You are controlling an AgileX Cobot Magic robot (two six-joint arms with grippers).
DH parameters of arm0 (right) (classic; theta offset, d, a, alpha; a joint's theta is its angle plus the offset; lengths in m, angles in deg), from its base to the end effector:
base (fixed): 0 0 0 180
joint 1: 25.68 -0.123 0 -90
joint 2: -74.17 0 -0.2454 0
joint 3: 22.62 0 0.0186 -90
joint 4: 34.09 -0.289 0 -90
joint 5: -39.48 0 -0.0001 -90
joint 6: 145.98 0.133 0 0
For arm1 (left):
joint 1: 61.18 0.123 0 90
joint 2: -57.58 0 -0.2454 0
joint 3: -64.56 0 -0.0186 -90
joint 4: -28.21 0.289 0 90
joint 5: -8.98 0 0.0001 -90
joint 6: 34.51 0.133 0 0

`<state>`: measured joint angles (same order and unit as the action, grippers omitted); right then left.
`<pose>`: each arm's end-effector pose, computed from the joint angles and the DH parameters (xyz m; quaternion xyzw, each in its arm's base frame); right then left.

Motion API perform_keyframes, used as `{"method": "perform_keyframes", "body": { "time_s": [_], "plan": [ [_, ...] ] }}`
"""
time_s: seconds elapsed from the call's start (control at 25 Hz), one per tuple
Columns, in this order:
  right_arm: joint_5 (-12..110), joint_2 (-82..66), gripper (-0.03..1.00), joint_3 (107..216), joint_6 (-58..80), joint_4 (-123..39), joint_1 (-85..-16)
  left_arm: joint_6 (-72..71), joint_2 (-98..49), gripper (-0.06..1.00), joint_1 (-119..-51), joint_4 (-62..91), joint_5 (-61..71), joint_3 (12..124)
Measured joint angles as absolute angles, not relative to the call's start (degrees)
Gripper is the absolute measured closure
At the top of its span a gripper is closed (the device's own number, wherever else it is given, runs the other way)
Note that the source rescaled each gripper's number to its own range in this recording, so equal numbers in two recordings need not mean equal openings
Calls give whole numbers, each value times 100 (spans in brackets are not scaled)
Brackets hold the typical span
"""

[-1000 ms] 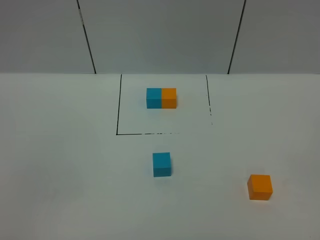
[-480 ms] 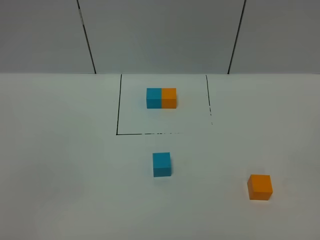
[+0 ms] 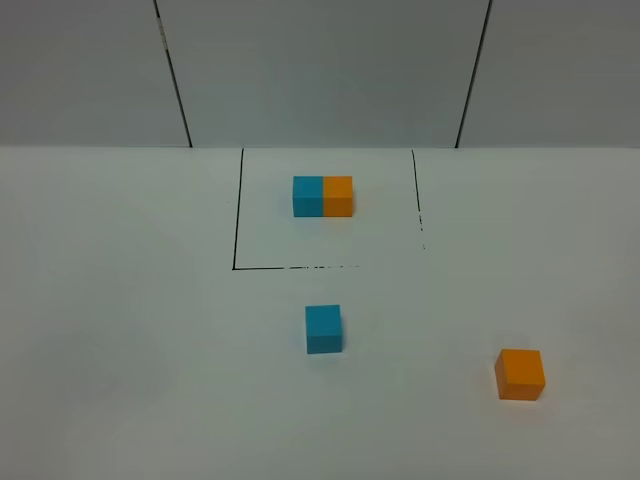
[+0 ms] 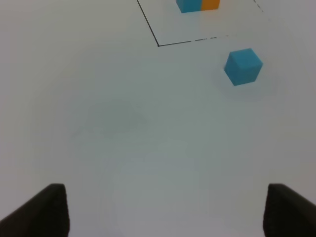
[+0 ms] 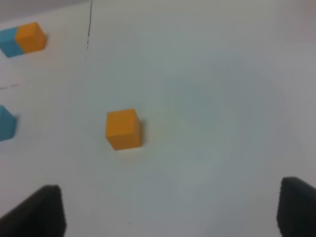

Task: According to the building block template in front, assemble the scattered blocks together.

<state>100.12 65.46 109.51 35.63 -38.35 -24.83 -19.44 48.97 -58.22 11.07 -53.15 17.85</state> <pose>0.1066 0.0070 0.2742 0.0170 0.8529 0.0406 0.5202 0.1011 -0.0295 0.2824 0.0979 0.8395 -0.0665 0.5303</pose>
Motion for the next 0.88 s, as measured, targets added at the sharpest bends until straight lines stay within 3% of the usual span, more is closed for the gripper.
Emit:
{"method": "perform_keyframes", "body": {
  "time_s": [0.88],
  "plan": [
    [10012,6546,25,10951,3563,-3835,-2483,-1931,4897,27,-5822,1107,-5315,1785]
  ]
}}
